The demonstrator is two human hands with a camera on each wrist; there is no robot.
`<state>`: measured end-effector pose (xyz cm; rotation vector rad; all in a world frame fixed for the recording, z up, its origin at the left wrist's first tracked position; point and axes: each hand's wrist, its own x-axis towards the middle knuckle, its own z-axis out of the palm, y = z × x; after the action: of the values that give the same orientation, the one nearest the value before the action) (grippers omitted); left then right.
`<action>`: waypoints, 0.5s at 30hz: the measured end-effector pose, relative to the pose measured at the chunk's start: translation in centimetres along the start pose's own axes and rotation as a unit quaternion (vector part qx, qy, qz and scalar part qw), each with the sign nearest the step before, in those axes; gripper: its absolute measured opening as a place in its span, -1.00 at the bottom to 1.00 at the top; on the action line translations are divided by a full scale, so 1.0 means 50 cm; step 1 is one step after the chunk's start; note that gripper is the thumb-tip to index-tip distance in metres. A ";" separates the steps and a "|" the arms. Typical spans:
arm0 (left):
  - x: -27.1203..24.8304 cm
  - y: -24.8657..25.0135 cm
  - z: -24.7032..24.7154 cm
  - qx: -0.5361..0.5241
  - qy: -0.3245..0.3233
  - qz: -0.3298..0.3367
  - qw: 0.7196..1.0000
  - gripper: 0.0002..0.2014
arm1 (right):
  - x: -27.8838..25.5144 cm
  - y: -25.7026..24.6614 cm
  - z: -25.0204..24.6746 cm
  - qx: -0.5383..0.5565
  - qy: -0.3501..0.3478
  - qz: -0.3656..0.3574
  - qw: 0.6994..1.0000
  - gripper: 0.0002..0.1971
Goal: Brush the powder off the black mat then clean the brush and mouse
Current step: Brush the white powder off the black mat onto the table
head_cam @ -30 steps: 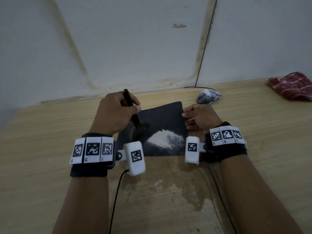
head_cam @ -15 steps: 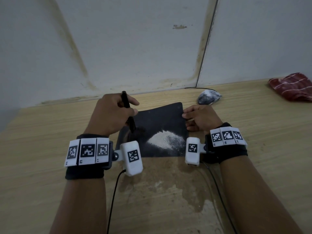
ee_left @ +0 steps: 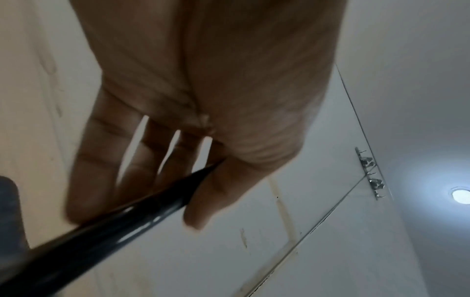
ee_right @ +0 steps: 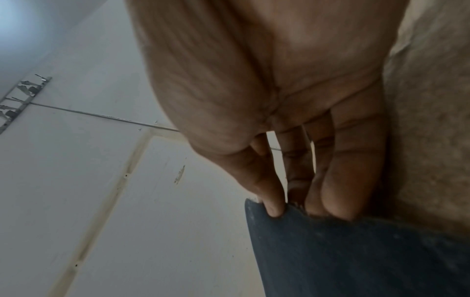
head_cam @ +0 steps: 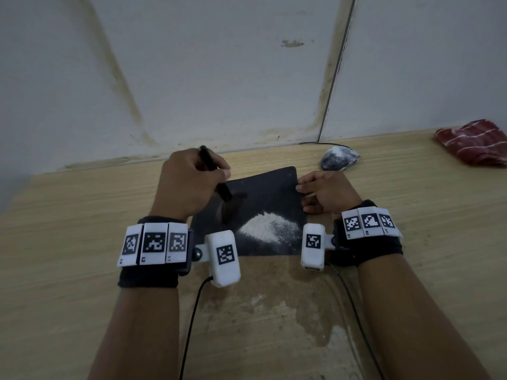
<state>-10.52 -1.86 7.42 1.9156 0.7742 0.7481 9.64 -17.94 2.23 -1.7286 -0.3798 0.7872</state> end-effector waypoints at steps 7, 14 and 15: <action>-0.028 -0.032 0.029 0.073 0.161 0.006 0.984 -0.88 | -0.023 -0.004 0.020 -0.004 -0.003 -0.014 1.000 -0.87; -0.049 -0.011 0.008 -0.007 0.028 0.010 1.000 -0.89 | -0.034 -0.020 0.044 -0.003 -0.026 -0.024 0.999 -0.86; -0.051 -0.001 -0.001 -0.055 0.026 0.007 0.998 -0.89 | -0.036 -0.023 0.044 -0.002 -0.028 -0.027 0.999 -0.87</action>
<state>-12.14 -3.77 6.92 1.8115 0.7370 0.8353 7.00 -17.10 3.56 -1.6957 -0.4639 0.7986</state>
